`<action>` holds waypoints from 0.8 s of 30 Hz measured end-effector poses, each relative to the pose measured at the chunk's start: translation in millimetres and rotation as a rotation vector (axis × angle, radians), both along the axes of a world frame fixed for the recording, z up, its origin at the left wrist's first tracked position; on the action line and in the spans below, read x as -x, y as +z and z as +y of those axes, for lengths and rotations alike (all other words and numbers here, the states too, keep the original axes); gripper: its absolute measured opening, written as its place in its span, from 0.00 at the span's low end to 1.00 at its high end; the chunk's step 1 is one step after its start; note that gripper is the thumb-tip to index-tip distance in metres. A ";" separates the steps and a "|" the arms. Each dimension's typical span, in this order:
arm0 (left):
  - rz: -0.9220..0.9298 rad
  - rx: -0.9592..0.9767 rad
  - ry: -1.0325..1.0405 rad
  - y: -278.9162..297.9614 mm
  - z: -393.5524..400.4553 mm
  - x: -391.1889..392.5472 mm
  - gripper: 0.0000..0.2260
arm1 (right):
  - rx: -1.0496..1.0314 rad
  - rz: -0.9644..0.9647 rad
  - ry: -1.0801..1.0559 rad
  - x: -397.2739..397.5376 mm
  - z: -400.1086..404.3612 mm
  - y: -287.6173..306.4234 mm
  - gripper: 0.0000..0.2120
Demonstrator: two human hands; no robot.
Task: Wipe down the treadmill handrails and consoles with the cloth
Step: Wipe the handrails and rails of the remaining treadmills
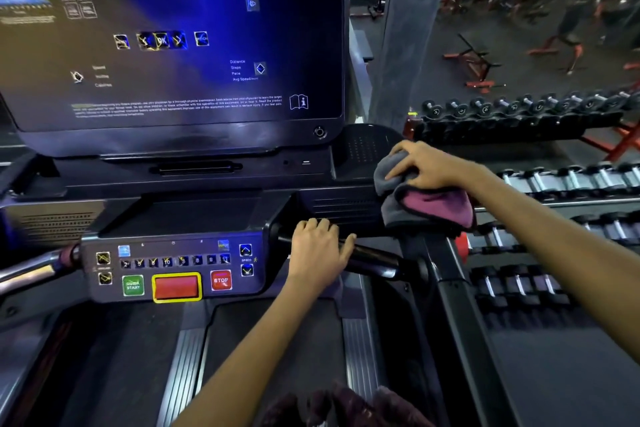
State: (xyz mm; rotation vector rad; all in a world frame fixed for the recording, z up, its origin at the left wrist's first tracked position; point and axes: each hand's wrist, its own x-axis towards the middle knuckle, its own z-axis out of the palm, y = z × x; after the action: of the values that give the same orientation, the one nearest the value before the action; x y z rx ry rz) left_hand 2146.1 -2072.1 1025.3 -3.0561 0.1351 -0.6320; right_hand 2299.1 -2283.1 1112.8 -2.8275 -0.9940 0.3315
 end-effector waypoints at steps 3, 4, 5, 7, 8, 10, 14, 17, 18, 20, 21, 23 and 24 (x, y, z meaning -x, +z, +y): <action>-0.013 0.010 -0.002 0.7 -1.0 -0.3 0.23 | 0.133 -0.008 -0.016 -0.3 4.1 8.8 0.13; -0.011 0.009 -0.002 0.1 -1.4 -0.4 0.23 | 0.166 -0.016 -0.017 7.0 9.4 9.6 0.11; -0.012 0.006 -0.002 -0.6 -1.4 -0.2 0.23 | 0.198 -0.010 -0.033 17.5 16.7 9.1 0.11; -0.016 0.006 -0.007 -1.7 -1.2 -0.2 0.23 | 0.325 -0.044 -0.084 38.4 29.1 0.6 0.22; -0.019 0.008 -0.009 -2.1 -0.9 -0.5 0.23 | 0.403 -0.107 -0.111 48.6 35.2 -4.8 0.27; -0.032 0.017 -0.013 -3.3 -1.0 -0.6 0.23 | 0.524 -0.287 -0.130 68.3 45.2 -15.9 0.26; -0.038 0.025 -0.018 -4.0 -0.9 -0.6 0.23 | 0.618 -0.369 0.020 84.9 38.4 -27.4 0.18; -0.033 0.025 -0.017 -2.1 -0.4 0.4 0.23 | 0.490 -0.313 0.041 67.5 20.3 -11.0 0.15; -0.029 0.025 -0.017 -1.7 -0.2 0.2 0.23 | 0.449 -0.288 0.020 62.8 17.1 -5.3 0.15; -0.019 0.029 -0.016 -1.6 -0.1 0.0 0.22 | 0.425 -0.294 -0.005 62.4 17.6 -4.2 0.14; -0.017 0.032 -0.013 -1.8 -0.6 0.0 0.22 | 0.438 -0.337 0.006 65.3 19.2 -8.5 0.14; -0.009 0.034 -0.007 -1.7 -1.2 -0.4 0.22 | 0.511 -0.408 0.061 74.5 24.3 -17.6 0.15; -0.001 0.036 -0.007 -1.7 -1.5 -0.4 0.22 | 0.555 -0.413 0.084 79.1 26.4 -20.1 0.16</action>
State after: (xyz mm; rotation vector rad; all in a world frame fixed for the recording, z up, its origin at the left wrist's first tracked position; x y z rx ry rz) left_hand 2146.5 -2073.6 1023.6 -3.0909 0.1357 -0.6440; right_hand 2220.0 -2256.7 1092.7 -3.4567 -1.2630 0.0220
